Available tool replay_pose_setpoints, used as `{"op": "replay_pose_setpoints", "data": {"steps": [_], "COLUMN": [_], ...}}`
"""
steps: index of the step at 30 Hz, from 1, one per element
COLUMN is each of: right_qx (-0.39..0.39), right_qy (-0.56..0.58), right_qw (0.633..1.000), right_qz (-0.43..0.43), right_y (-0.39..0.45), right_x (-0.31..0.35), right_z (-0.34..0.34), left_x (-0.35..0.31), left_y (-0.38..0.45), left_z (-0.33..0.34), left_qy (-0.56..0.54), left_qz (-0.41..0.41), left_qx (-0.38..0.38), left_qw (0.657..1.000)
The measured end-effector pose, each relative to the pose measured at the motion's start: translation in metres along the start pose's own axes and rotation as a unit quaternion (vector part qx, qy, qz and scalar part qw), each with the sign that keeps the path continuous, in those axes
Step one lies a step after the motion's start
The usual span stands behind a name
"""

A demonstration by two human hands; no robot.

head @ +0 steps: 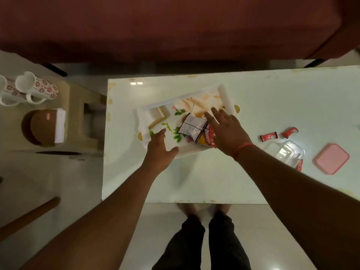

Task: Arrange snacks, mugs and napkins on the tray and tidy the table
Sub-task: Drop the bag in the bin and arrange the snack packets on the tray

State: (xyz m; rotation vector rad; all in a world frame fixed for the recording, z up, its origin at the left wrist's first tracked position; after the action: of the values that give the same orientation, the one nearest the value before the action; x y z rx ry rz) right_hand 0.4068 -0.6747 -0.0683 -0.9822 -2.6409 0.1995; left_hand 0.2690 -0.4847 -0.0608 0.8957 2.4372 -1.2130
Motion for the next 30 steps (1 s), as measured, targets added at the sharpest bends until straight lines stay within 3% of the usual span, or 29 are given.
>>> {"op": "replay_pose_setpoints", "data": {"steps": [4, 7, 14, 16, 19, 21, 24, 26, 30], "right_qx": [0.006, 0.008, 0.043, 0.051, -0.007, -0.012, 0.048, 0.097, 0.109], "right_qy": [-0.051, -0.095, -0.124, -0.079, 0.154, 0.295, 0.433, 0.469, 0.461], "right_qw": [0.997, 0.989, 0.97, 0.983, 0.988, 0.946, 0.872, 0.845, 0.841], "right_qz": [-0.052, -0.114, -0.204, -0.16, 0.027, 0.135, 0.22, 0.238, 0.262], "right_y": [0.007, 0.016, 0.055, 0.067, 0.083, 0.088, 0.091, 0.091, 0.094], "right_x": [0.008, 0.015, 0.035, 0.033, 0.003, -0.026, -0.061, -0.075, -0.105], "right_z": [0.013, 0.02, 0.021, 0.013, -0.01, -0.017, -0.018, -0.017, -0.013], "left_x": [-0.013, -0.026, -0.037, -0.032, -0.017, -0.009, 0.0, 0.002, -0.005], "left_y": [0.004, 0.011, 0.035, 0.038, 0.039, 0.039, 0.04, 0.04, 0.039], "left_z": [0.023, 0.04, 0.042, 0.038, 0.032, 0.031, 0.035, 0.042, 0.055], "left_qy": [0.116, 0.13, -0.076, -0.119, -0.169, -0.197, -0.22, -0.215, -0.202], "left_qz": [0.083, 0.101, -0.013, -0.036, -0.08, -0.1, -0.122, -0.127, -0.111], "left_qx": [0.009, 0.01, -0.012, -0.023, -0.032, -0.031, -0.03, -0.024, -0.012], "left_qw": [0.99, 0.986, 0.997, 0.992, 0.982, 0.975, 0.967, 0.968, 0.973]}}
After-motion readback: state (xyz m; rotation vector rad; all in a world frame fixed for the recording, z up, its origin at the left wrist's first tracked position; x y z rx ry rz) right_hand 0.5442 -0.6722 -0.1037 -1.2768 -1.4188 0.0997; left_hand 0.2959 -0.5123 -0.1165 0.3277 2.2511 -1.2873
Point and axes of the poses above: each hand's wrist, its own y-axis towards the middle knuckle, its own z-axis out of the palm, x = y × z, the point moved 5 cm from there along y, towards the middle knuckle, and after that the axes turned 5 degrees about -z, right-handed, at the moved point
